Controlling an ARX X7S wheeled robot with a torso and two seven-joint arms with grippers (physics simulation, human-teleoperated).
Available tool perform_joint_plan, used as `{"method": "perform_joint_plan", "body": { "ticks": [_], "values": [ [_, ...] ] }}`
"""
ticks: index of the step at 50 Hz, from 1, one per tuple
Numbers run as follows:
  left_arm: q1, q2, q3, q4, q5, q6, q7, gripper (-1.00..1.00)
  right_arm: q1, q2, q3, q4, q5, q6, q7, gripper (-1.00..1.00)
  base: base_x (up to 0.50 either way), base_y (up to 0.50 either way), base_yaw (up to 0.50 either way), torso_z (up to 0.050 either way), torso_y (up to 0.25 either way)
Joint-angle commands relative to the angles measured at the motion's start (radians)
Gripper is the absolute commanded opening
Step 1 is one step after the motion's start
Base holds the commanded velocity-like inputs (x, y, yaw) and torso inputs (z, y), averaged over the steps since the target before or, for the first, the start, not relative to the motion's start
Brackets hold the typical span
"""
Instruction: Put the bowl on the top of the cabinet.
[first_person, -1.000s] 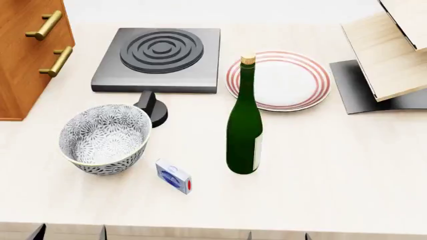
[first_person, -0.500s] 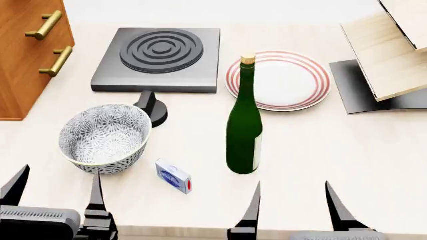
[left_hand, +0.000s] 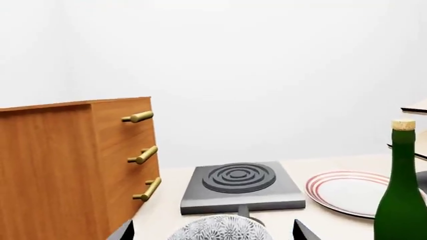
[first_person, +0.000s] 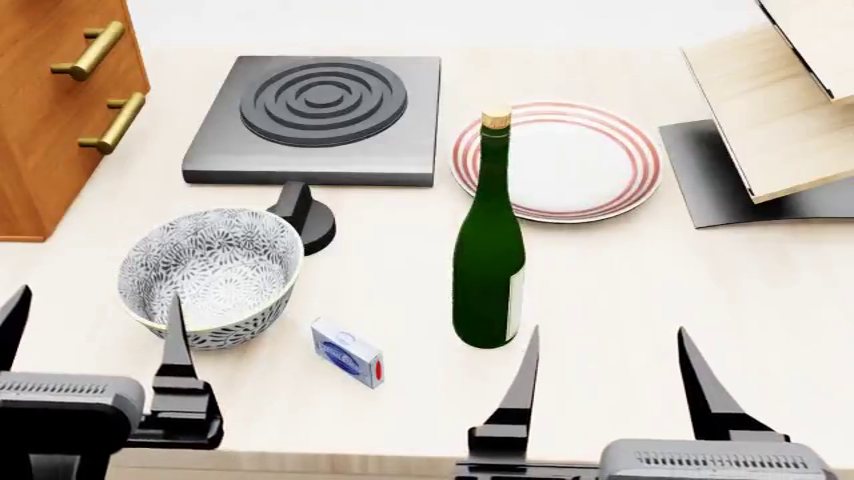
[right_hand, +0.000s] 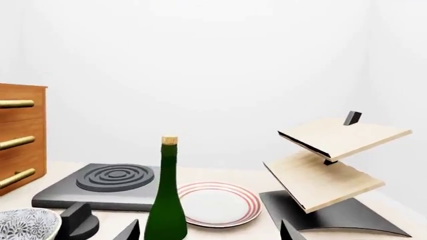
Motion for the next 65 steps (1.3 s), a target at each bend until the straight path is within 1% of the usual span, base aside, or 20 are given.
{"method": "perform_joint_plan", "body": {
  "ticks": [1, 7, 18, 29, 42, 52, 65],
  "values": [
    [-0.012, -0.013, 0.009, 0.005, -0.010, -0.013, -0.021, 1.00, -0.002, 0.010, 0.003, -0.002, 0.020, -0.004, 0.005, 1.00, 0.00, 0.00, 0.00, 0.000, 0.000],
    [-0.010, -0.019, 0.016, -0.016, -0.014, 0.001, -0.031, 1.00, -0.007, 0.014, 0.005, 0.021, 0.029, -0.038, 0.004, 1.00, 0.00, 0.02, 0.00, 0.000, 0.000],
    [-0.009, -0.032, 0.024, 0.001, -0.021, -0.010, -0.045, 1.00, -0.008, 0.019, -0.005, 0.018, 0.034, -0.042, 0.015, 1.00, 0.00, 0.48, 0.00, 0.000, 0.000],
    [-0.011, -0.042, 0.032, 0.002, -0.029, -0.014, -0.056, 1.00, 0.001, 0.024, -0.008, 0.013, 0.039, -0.036, 0.028, 1.00, 0.00, 0.18, 0.00, 0.000, 0.000],
    [-0.011, -0.052, 0.040, 0.013, -0.038, -0.018, -0.068, 1.00, -0.007, 0.034, -0.024, 0.010, 0.033, -0.043, 0.041, 1.00, 0.00, 0.49, 0.00, 0.000, 0.000],
    [-0.013, -0.058, 0.043, 0.010, -0.046, -0.016, -0.077, 1.00, -0.006, 0.037, -0.026, 0.022, 0.048, -0.049, 0.042, 1.00, 0.00, 0.14, 0.00, 0.000, 0.000],
    [-0.016, -0.067, 0.050, 0.010, -0.054, -0.016, -0.087, 1.00, -0.005, 0.049, -0.033, 0.026, 0.050, -0.054, 0.056, 1.00, 0.00, 0.50, 0.00, 0.000, 0.000]
  ]
}}
